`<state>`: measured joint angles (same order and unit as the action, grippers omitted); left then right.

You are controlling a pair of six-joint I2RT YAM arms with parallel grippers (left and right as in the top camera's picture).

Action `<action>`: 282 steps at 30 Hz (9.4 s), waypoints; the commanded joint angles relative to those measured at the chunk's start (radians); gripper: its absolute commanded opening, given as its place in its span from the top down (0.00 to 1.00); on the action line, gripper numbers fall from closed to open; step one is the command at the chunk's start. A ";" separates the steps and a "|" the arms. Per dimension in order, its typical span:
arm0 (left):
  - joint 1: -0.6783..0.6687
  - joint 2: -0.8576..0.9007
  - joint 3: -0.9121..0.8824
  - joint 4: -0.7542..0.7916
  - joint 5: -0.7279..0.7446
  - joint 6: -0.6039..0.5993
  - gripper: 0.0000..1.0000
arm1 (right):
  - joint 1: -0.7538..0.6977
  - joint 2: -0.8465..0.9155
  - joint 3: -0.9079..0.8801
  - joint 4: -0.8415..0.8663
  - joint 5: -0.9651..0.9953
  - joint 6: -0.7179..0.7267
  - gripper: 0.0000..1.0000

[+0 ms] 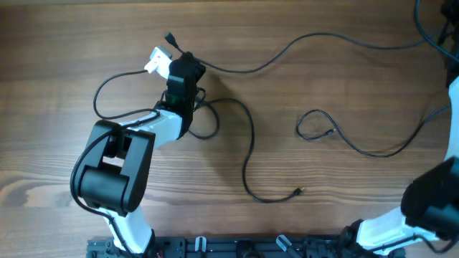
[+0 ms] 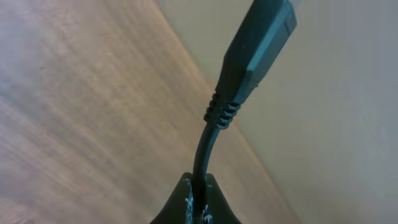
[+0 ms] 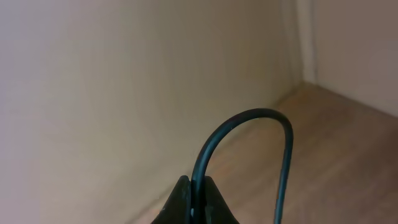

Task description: Untangle cables

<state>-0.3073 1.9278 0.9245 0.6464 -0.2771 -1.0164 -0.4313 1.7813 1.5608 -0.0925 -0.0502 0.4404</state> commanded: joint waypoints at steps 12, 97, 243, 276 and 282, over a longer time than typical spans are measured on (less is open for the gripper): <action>-0.023 0.173 0.131 0.106 0.008 -0.013 0.96 | -0.110 0.174 0.016 -0.034 0.200 0.034 0.96; 0.114 -0.484 0.179 -1.583 0.093 0.412 0.00 | 0.855 -0.315 -0.220 -1.131 -0.095 0.143 0.00; -0.016 -0.566 0.001 -1.225 -0.356 0.697 0.96 | 0.985 -0.317 -0.847 -0.392 0.142 0.723 0.96; -0.015 -0.608 -0.009 -1.281 -0.342 0.623 0.96 | 1.035 -0.229 -0.808 -0.384 -0.146 0.425 0.23; -0.015 -0.603 -0.009 -1.344 -0.342 0.559 0.96 | 1.101 -0.108 -0.808 -0.324 -0.161 0.424 0.31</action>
<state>-0.3252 1.3174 0.9215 -0.6819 -0.6018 -0.3931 0.6338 1.6001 0.7658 -0.4271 -0.1848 0.8867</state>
